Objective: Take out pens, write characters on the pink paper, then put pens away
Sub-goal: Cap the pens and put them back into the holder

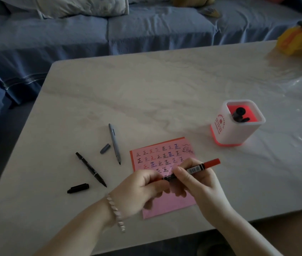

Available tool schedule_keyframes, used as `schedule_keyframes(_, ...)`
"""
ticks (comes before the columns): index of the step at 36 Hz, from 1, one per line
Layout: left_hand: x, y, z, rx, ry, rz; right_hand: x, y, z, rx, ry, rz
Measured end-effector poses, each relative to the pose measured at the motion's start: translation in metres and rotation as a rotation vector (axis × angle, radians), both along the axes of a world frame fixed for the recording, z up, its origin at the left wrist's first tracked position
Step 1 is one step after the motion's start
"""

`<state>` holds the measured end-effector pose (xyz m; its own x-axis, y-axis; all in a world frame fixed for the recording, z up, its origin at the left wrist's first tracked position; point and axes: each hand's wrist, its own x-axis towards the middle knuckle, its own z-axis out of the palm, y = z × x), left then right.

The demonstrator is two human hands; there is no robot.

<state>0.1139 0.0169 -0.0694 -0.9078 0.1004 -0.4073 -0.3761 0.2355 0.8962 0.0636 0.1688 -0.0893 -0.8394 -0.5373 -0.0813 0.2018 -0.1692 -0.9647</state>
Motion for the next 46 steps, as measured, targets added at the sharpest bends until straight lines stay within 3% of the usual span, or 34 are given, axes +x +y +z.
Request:
schedule_keyframes(3, -0.016, 0.010, -0.010, -0.429, 0.308, -0.051, -0.011, 0.004, 0.000, 0.023, -0.082, -0.108)
schedule_keyframes(8, -0.050, 0.028, -0.009, -0.592, 0.524, -0.062, -0.030, 0.017, 0.013, 0.068, -0.115, -0.272)
schedule_keyframes(12, -0.069, 0.037, -0.010, -0.681, 0.411, -0.151, -0.042, 0.040, 0.017, 0.136, 0.021, -0.408)
schedule_keyframes(16, -0.073, 0.035, -0.020, -0.654, 0.299, -0.119, -0.060, 0.078, 0.030, 0.089, 0.501, -0.713)
schedule_keyframes(18, -0.069, 0.032, -0.024, -0.666, 0.276, -0.103, -0.072, 0.091, 0.039, 0.035, 0.636, -0.778)
schedule_keyframes(20, -0.065, 0.030, -0.028, -0.647, 0.254, -0.112, -0.090, 0.103, 0.039, 0.122, 0.645, -0.846)
schedule_keyframes(22, -0.061, 0.027, -0.031, -0.638, 0.254, -0.127, -0.108, 0.106, 0.033, 0.384, 0.584, -0.885)
schedule_keyframes(26, -0.056, 0.019, -0.033, -0.639, 0.214, -0.133, -0.129, 0.099, 0.016, 0.821, 0.557, -0.738)
schedule_keyframes(30, -0.048, 0.009, -0.032, -0.628, 0.189, -0.104, -0.133, 0.089, 0.017, 1.003, 0.531, -0.629)
schedule_keyframes(39, -0.027, -0.016, -0.031, -0.658, 0.179, 0.009, -0.074, 0.082, 0.022, 0.959, 0.560, -0.611)
schedule_keyframes(46, 0.000, -0.059, -0.034, -0.729, 0.225, 0.186, -0.028, 0.003, -0.007, 0.946, 0.545, -0.116)
